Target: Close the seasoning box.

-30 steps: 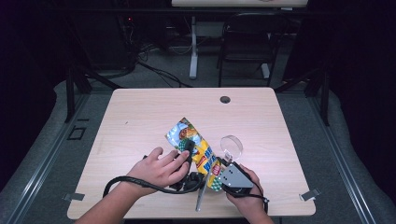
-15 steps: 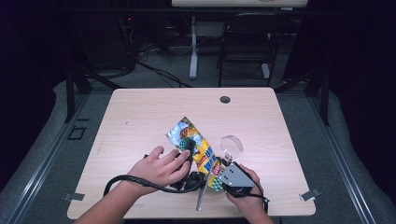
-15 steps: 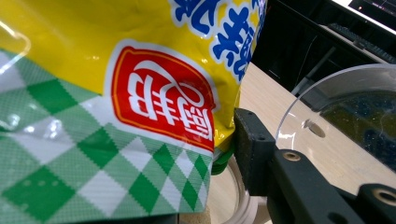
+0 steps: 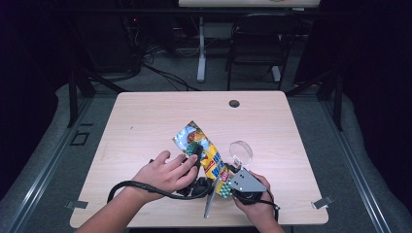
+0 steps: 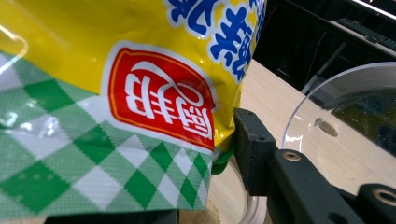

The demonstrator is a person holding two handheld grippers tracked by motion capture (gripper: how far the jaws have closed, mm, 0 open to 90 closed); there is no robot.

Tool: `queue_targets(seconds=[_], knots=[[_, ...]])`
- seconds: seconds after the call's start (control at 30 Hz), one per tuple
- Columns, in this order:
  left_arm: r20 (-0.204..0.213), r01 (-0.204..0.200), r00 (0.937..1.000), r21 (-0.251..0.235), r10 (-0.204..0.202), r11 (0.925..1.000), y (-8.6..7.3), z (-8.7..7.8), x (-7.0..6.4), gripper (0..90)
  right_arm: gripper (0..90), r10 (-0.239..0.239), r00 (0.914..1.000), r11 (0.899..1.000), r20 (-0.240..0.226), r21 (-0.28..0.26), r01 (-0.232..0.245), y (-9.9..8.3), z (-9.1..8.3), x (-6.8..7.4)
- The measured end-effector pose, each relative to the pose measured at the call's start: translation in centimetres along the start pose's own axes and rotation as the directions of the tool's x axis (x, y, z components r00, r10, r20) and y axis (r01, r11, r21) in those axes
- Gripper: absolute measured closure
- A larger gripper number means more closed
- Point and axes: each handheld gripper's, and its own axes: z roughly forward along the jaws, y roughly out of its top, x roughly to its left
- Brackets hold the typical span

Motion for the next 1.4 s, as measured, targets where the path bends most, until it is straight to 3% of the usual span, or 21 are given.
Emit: queue_targets(seconds=[0.2, 0.87, 1.4], knots=[[-0.004, -0.002, 1.0, 0.0, 0.002, 1.0, 0.04, 0.0, 0.07, 77.8, 71.5, 0.015, 0.9999, 1.0, -0.003, -0.005, -0.015, -0.01, -0.04, -0.07], [-0.013, -0.028, 0.9995, 0.002, 0.028, 0.9996, 0.28, -0.12, 0.16, 79.4, 71.5, -0.001, 1.0, 1.0, -0.005, 0.003, 0.001, -0.08, 0.13, 0.04], [-0.008, -0.026, 0.9996, 0.003, 0.026, 0.9997, 0.4, -0.25, 0.19, 81.3, 71.5, -0.002, 1.0, 1.0, -0.004, 0.002, 0.002, -0.12, 0.17, 0.09]])
